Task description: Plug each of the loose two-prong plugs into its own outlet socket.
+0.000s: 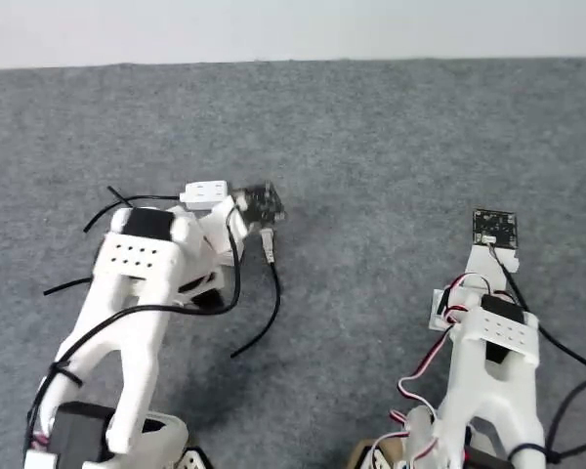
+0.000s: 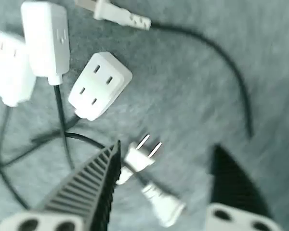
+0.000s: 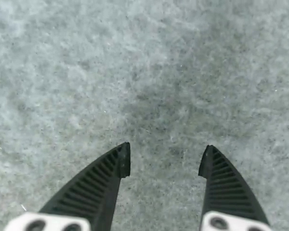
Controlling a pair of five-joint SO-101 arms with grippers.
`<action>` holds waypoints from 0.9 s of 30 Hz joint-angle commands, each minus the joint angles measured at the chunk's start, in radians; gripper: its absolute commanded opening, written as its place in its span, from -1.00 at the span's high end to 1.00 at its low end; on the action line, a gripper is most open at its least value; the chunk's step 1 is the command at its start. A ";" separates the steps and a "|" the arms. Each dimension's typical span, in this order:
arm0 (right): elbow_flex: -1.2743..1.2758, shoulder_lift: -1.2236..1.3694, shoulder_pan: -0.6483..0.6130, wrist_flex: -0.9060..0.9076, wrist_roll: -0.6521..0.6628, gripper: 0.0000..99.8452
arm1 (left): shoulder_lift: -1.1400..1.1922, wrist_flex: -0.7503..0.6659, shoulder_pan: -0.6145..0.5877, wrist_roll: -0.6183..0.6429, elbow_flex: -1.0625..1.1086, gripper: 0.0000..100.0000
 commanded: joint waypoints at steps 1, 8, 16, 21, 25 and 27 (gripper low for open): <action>-0.003 -0.033 -0.010 -0.008 0.011 0.53 | -0.002 -0.020 -0.063 -0.259 -0.010 0.28; -0.003 -0.033 -0.010 -0.010 0.009 0.53 | 0.109 -0.114 -0.072 -0.407 -0.013 0.28; -0.003 -0.033 -0.012 -0.018 0.005 0.53 | 0.173 -0.272 -0.049 -0.410 -0.015 0.28; -0.003 -0.033 -0.012 -0.016 0.005 0.53 | 0.183 -0.339 -0.012 -0.405 -0.013 0.28; -0.003 -0.033 -0.012 -0.013 0.009 0.53 | 0.241 -0.396 0.006 -0.404 -0.027 0.28; -0.003 -0.033 -0.012 -0.012 0.009 0.53 | 0.292 -0.404 0.008 -0.402 -0.056 0.30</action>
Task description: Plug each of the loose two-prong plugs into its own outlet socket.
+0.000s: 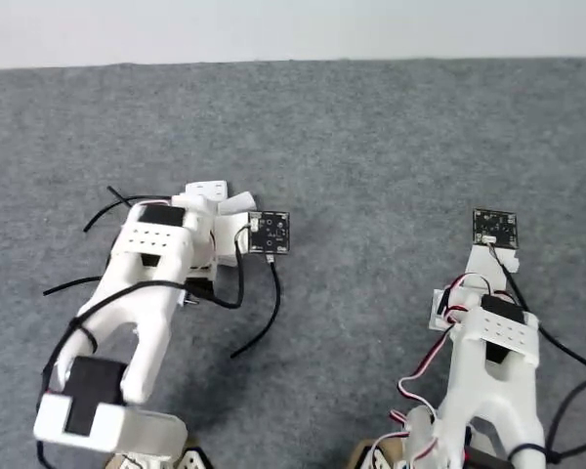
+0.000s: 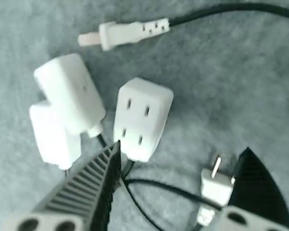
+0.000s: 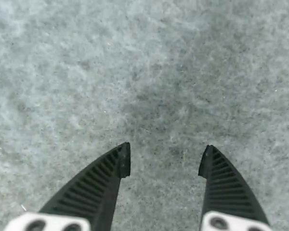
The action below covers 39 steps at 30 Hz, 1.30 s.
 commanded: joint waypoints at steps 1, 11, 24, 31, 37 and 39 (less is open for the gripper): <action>-0.003 -0.033 -0.012 -0.012 0.009 0.53 | 0.061 -0.032 0.014 -0.008 -0.079 0.34; -0.003 -0.033 -0.030 -0.010 0.011 0.53 | 0.255 0.083 0.012 0.023 -0.309 0.64; -0.003 -0.033 -0.030 -0.010 0.011 0.53 | 0.371 0.083 0.008 0.020 -0.358 0.62; -0.002 -0.033 -0.030 -0.013 0.011 0.53 | 0.374 0.106 0.014 0.193 -0.383 0.78; 0.005 -0.033 -0.031 -0.018 0.011 0.53 | 0.379 0.262 0.020 0.278 -0.410 0.98; 0.005 -0.033 -0.033 -0.019 0.011 0.53 | 0.373 0.313 0.023 0.281 -0.410 0.98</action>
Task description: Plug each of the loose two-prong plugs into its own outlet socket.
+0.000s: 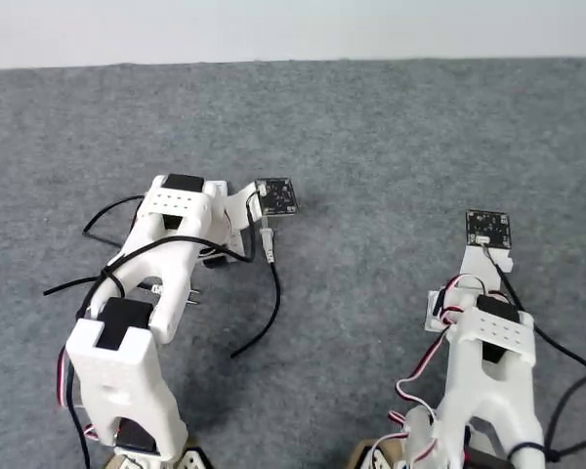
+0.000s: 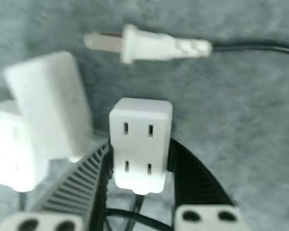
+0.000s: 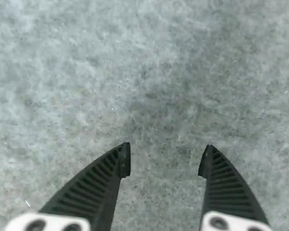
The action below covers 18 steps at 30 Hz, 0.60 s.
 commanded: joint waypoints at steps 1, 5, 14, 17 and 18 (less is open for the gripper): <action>-0.008 -0.033 -0.008 -0.016 0.011 0.53 | -0.011 0.107 0.023 0.021 -0.033 0.98; -0.008 -0.033 -0.008 -0.016 0.011 0.53 | -0.011 0.212 0.041 0.203 -0.074 0.98; -0.006 -0.033 -0.008 -0.016 0.011 0.53 | -0.011 0.505 0.103 0.982 -0.423 0.97; -0.006 -0.033 -0.008 -0.016 0.012 0.53 | -0.011 0.586 0.106 1.214 -0.581 0.97; -0.006 -0.033 -0.008 -0.016 0.012 0.53 | -0.012 0.583 0.106 1.281 -0.619 0.97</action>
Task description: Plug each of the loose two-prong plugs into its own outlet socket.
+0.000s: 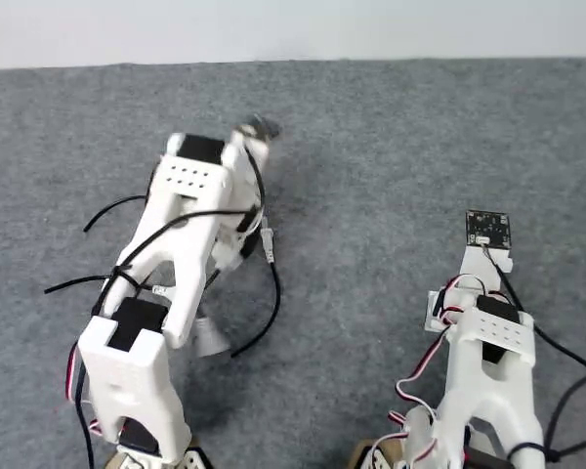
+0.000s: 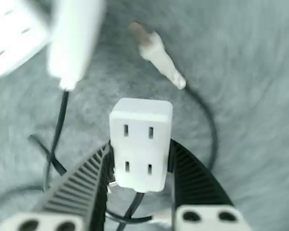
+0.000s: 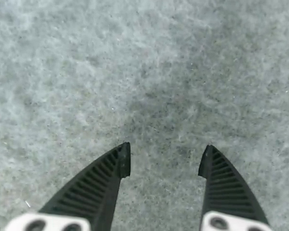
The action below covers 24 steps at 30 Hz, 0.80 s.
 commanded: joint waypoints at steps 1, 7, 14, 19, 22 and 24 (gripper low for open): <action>-0.008 -0.033 -0.008 -0.016 0.012 0.53 | -0.014 0.063 0.011 0.310 -0.203 0.97; -0.008 -0.033 -0.008 -0.016 0.012 0.53 | -0.003 0.063 0.041 0.500 -0.302 0.97; -0.008 -0.033 -0.007 -0.016 0.014 0.53 | -0.003 0.057 0.126 0.680 -0.114 0.98; -0.008 -0.033 -0.007 -0.016 0.014 0.53 | -0.020 0.021 0.172 0.773 -0.200 0.98; -0.008 -0.033 -0.007 -0.016 0.014 0.53 | -0.003 0.034 0.199 0.775 -0.346 0.98; -0.008 -0.033 -0.005 -0.015 0.014 0.53 | 0.025 0.055 0.212 0.775 -0.444 0.98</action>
